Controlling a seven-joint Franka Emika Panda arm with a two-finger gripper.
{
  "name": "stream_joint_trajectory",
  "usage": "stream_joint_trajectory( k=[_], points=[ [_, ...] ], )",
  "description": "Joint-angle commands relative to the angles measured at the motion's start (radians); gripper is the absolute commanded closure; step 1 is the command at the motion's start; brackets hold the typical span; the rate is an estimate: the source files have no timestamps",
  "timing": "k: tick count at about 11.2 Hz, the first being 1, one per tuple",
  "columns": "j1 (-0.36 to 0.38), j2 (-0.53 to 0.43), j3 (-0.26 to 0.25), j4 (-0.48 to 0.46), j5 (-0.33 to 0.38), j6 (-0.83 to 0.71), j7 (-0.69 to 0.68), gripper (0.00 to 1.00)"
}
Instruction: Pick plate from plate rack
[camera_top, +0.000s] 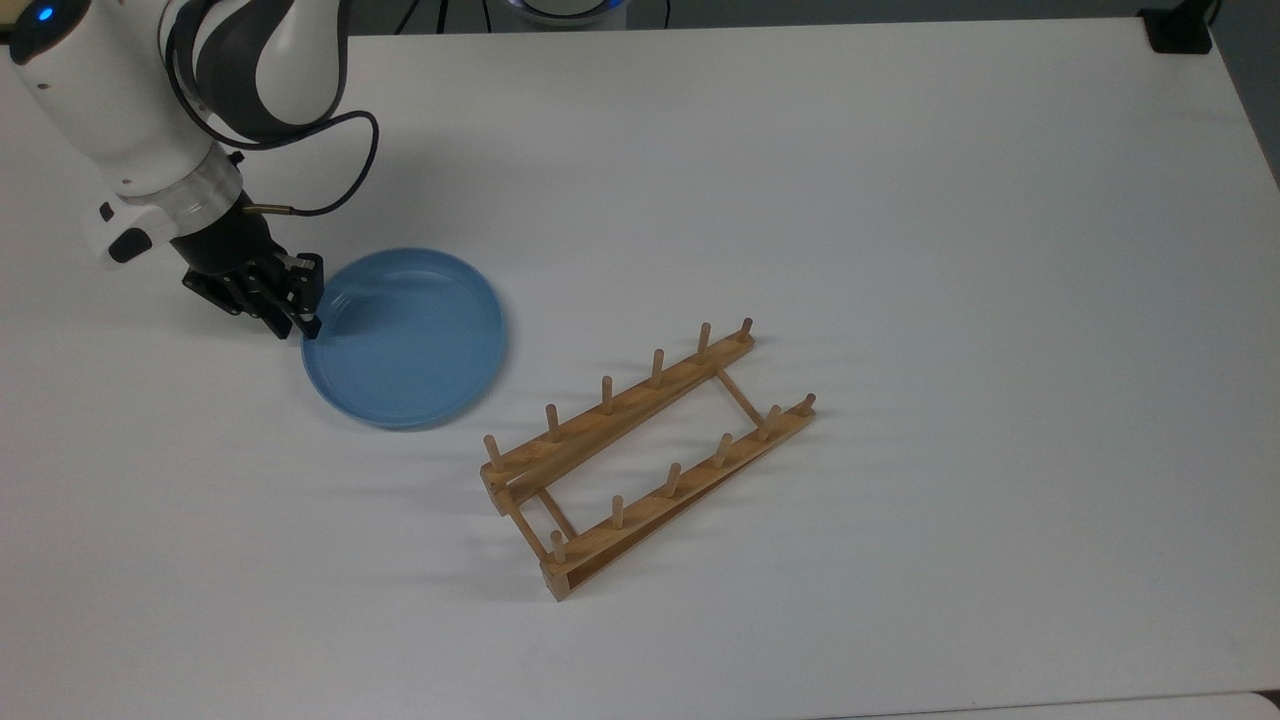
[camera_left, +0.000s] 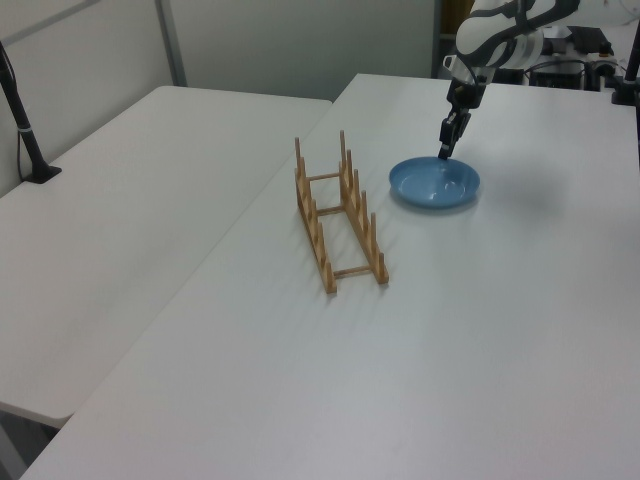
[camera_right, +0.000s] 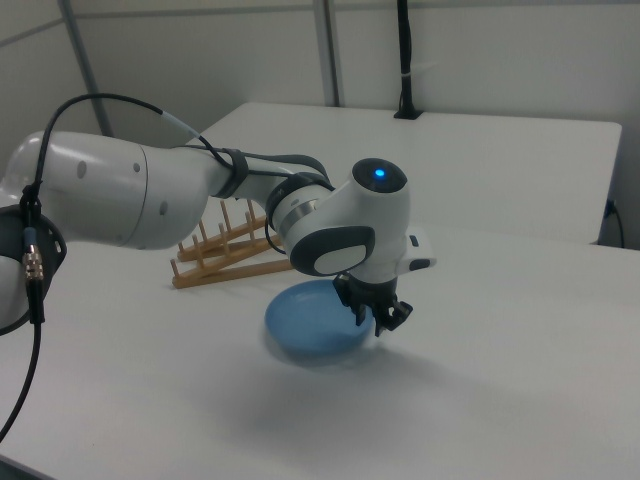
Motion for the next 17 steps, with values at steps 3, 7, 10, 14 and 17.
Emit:
stream_joint_trajectory(
  k=[3,7,10,14,17],
  points=[
    [0.009,-0.085,-0.003,-0.008,-0.047,-0.108,0.013,0.14],
    [0.141,-0.241,0.016,-0.002,-0.335,-0.267,0.338,0.00],
    [0.131,-0.362,0.157,-0.002,-0.500,-0.330,0.533,0.00],
    [0.152,-0.473,0.154,-0.002,-0.497,-0.431,0.539,0.00],
    [0.146,-0.471,0.137,0.006,-0.493,-0.447,0.540,0.00]
  ],
)
